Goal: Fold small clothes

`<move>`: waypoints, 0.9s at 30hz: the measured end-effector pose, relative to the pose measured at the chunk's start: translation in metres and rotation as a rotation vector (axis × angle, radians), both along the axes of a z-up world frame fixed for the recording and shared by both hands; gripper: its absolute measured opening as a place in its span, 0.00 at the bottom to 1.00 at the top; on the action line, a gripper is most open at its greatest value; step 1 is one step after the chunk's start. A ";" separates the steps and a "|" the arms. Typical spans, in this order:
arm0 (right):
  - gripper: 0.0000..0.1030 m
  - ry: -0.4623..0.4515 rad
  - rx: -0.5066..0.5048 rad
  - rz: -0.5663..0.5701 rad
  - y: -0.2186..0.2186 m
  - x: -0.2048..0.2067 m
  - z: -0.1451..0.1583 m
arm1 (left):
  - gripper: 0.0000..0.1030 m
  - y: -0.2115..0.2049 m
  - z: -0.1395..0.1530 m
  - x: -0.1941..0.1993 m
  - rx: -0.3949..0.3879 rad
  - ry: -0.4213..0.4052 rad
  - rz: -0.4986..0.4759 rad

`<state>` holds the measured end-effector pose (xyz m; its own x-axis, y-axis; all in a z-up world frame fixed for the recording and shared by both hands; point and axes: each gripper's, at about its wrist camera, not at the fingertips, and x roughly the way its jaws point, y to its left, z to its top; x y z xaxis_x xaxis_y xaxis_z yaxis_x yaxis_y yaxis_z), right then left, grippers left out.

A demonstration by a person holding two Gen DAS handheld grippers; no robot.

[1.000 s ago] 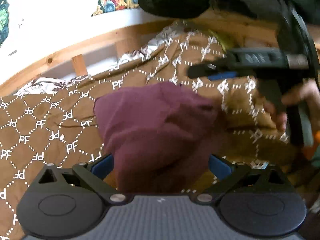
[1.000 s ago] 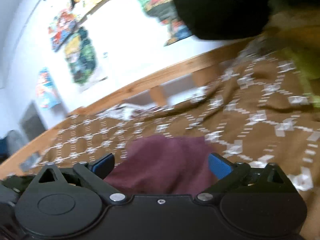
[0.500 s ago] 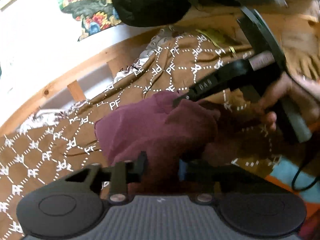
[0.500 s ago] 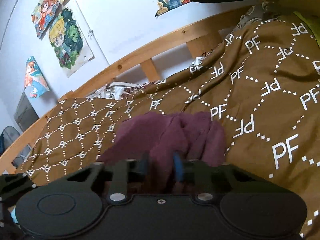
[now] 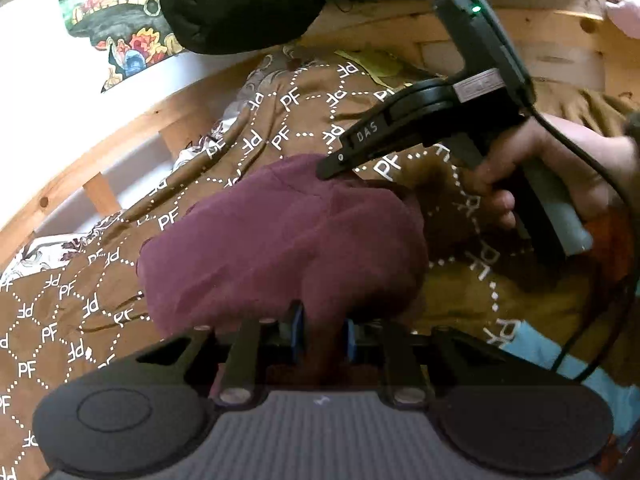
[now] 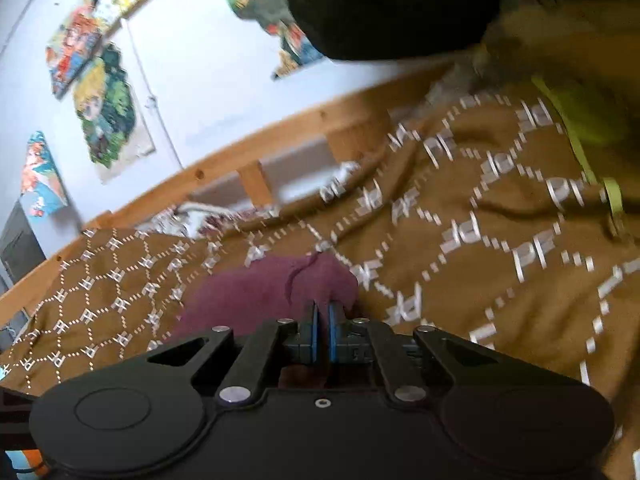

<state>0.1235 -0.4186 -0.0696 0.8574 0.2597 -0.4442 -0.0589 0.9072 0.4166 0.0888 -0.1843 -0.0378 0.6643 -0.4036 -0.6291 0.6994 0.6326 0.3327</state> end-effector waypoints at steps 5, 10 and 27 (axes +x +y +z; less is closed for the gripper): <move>0.05 0.024 -0.009 0.007 0.001 0.002 -0.012 | 0.36 0.008 -0.001 -0.010 -0.017 0.007 0.001; 0.07 0.028 -0.017 0.006 0.005 0.001 -0.015 | 0.56 0.022 0.014 -0.013 -0.121 0.081 0.027; 0.93 -0.044 -0.069 0.033 0.023 -0.051 0.029 | 1.00 0.115 0.032 0.044 -0.565 0.341 0.609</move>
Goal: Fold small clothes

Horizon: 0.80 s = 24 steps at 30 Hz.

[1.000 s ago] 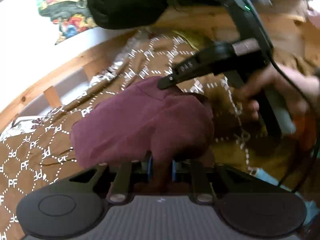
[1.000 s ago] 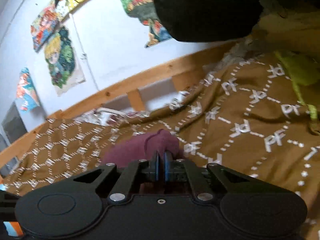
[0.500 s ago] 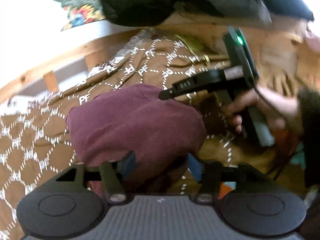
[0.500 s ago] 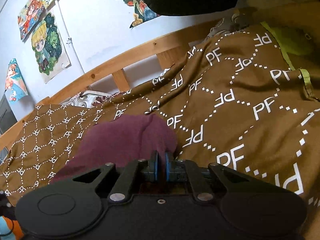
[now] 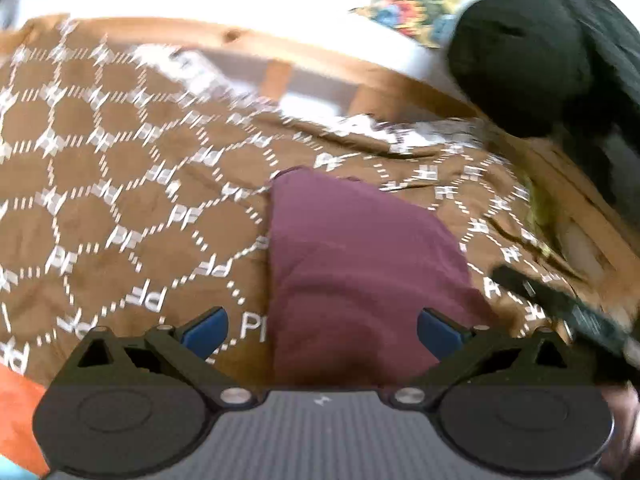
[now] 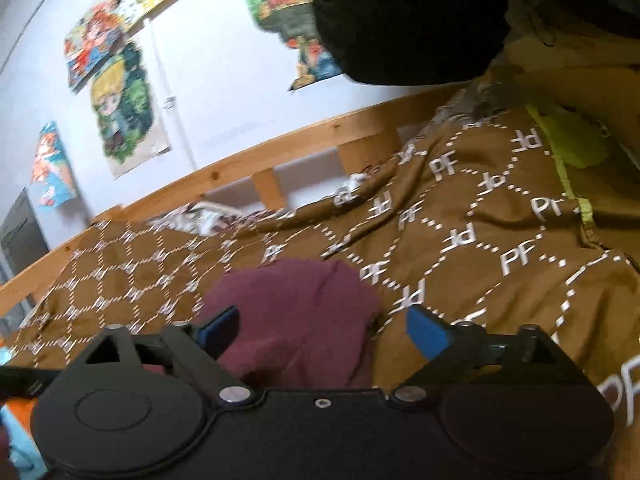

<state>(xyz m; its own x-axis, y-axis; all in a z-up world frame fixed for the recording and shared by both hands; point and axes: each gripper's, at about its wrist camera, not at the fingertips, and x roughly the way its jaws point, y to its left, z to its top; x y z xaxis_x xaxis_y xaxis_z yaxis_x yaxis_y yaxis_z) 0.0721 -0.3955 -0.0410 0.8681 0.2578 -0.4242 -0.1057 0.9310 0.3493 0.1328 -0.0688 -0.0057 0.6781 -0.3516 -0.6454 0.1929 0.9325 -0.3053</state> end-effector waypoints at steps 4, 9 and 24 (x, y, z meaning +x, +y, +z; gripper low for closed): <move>0.97 0.045 -0.053 0.024 0.014 -0.011 -0.004 | 0.99 0.003 -0.018 0.017 0.005 0.099 0.043; 0.99 0.128 -0.106 -0.005 0.020 -0.020 -0.016 | 0.99 0.006 -0.035 0.017 -0.031 0.159 0.024; 0.99 0.197 -0.140 -0.035 0.027 -0.021 -0.034 | 0.97 0.008 -0.047 0.012 -0.017 0.181 0.012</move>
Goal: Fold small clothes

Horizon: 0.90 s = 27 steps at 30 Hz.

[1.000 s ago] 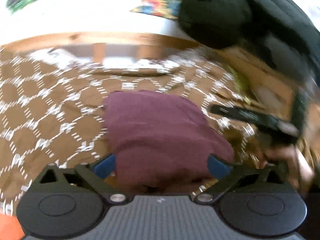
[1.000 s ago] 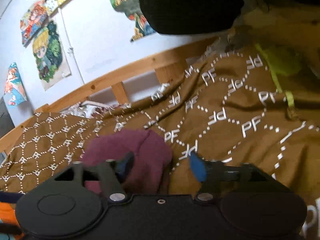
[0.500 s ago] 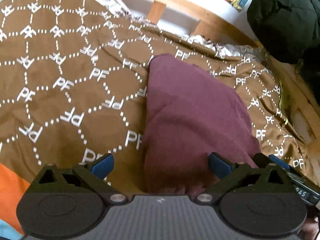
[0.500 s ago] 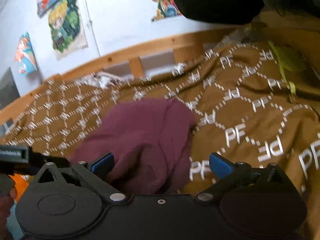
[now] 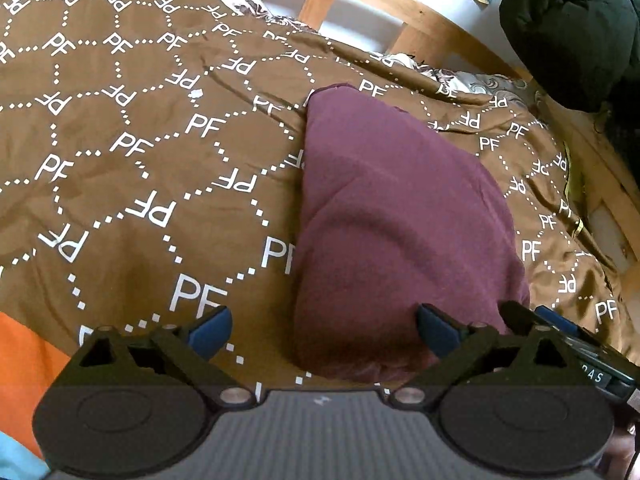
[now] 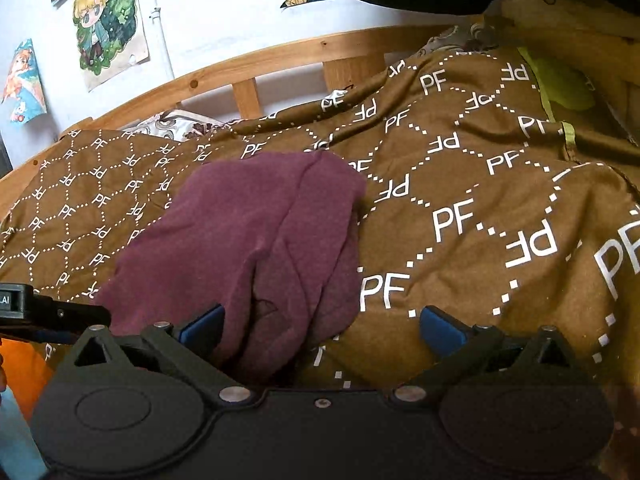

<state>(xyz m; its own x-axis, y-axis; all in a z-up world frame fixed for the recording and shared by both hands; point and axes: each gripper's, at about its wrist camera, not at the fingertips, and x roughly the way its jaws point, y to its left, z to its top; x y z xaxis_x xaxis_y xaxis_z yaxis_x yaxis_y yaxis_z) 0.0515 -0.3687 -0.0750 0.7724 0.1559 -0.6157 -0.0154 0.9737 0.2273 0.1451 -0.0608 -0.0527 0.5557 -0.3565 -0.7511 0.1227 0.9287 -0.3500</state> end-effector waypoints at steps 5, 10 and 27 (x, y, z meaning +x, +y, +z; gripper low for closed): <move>0.99 -0.004 0.016 -0.007 -0.002 0.001 0.001 | 1.00 0.001 -0.002 0.000 -0.011 0.001 0.011; 0.99 -0.075 0.013 -0.008 0.000 -0.003 0.010 | 1.00 0.004 -0.007 0.000 -0.042 0.007 0.021; 0.14 -0.136 0.157 -0.031 -0.029 0.071 -0.001 | 1.00 0.002 -0.015 0.004 -0.035 0.025 -0.013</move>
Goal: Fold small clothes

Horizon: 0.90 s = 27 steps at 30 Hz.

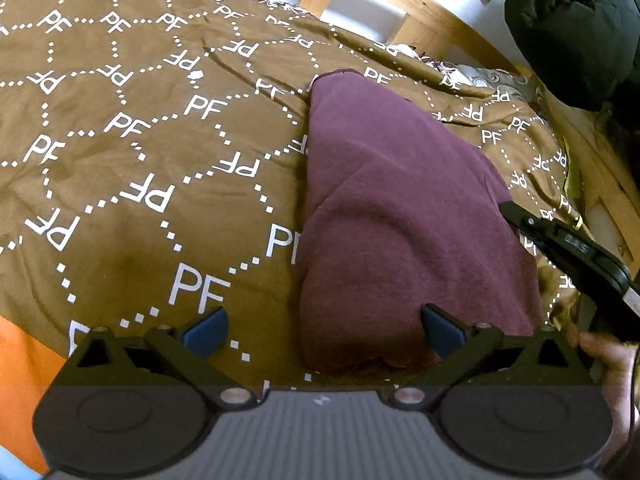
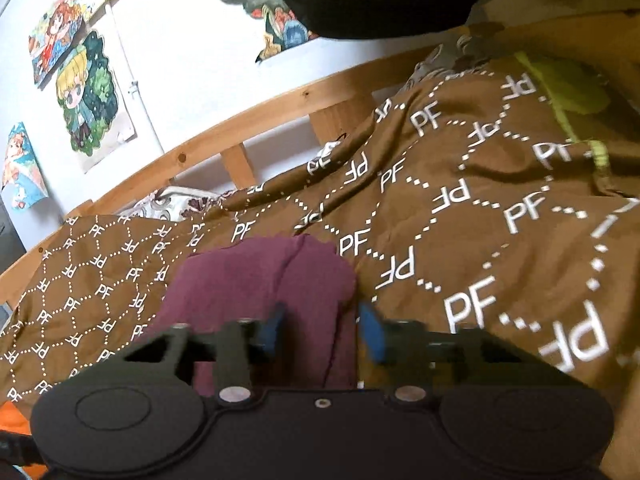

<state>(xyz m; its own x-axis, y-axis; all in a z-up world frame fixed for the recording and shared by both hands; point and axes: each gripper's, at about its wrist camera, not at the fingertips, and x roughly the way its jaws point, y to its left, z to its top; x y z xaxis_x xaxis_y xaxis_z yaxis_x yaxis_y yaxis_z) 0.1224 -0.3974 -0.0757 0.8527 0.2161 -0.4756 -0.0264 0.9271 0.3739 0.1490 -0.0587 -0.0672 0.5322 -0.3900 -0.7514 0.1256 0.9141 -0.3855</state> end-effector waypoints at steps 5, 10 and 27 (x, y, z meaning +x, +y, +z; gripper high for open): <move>0.07 -0.139 -0.140 0.153 0.027 0.003 0.015 | 1.00 -0.002 -0.001 -0.002 0.013 -0.011 -0.014; 0.07 -0.120 -0.136 0.123 0.019 0.012 0.011 | 1.00 -0.005 0.000 -0.003 0.025 -0.015 -0.033; 0.58 0.025 0.222 0.073 -0.030 0.020 -0.026 | 0.99 -0.009 0.014 0.036 -0.104 -0.040 -0.137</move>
